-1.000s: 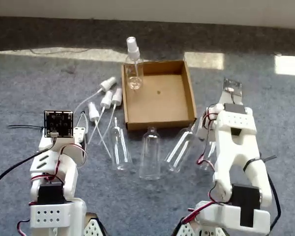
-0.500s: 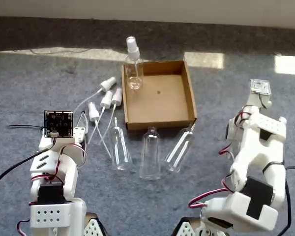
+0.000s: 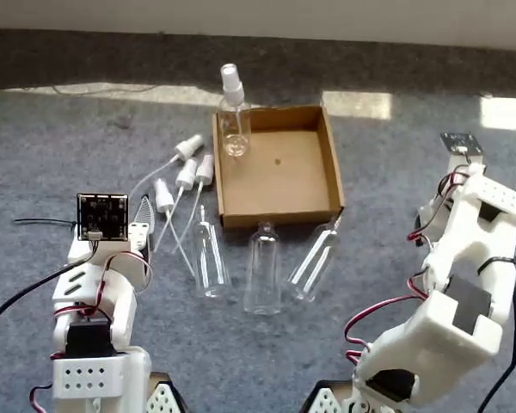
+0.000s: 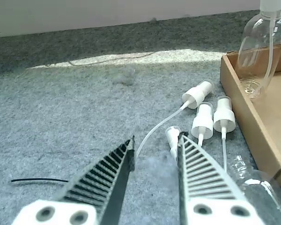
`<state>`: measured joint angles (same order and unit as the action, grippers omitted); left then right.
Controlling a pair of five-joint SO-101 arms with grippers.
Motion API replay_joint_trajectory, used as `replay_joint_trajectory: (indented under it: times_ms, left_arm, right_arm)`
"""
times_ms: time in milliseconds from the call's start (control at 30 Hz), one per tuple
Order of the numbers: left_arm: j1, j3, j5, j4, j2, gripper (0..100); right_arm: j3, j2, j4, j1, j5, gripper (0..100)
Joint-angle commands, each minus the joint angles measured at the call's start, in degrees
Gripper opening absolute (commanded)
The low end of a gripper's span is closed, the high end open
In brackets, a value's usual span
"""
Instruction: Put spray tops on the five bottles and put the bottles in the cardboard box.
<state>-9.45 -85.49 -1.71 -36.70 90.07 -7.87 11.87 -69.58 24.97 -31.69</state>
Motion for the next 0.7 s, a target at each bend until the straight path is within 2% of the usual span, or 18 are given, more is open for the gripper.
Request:
replay_joint_trajectory:
  times_ms: [0,100,300,433,667]
  left_arm:
    - [1.1,0.4,0.09,0.79,0.84,15]
    - [1.1,0.4,0.09,0.79,0.84,15]
    - [1.1,0.4,0.09,0.79,0.75,15]
    - [1.71,0.4,0.09,0.79,0.75,15]
    - [1.98,0.4,0.09,0.79,0.75,15]
  right_arm:
    - [6.2,-1.45,-4.53,0.31,-0.18,27.0]
    - [9.1,-1.19,-5.05,-1.27,2.9,28.2]
    - [10.42,-1.01,-5.14,-4.35,3.34,28.5]
    - [10.68,0.57,-3.56,-4.62,6.77,28.5]
    - [14.81,8.31,-3.56,-4.0,8.62,28.5]
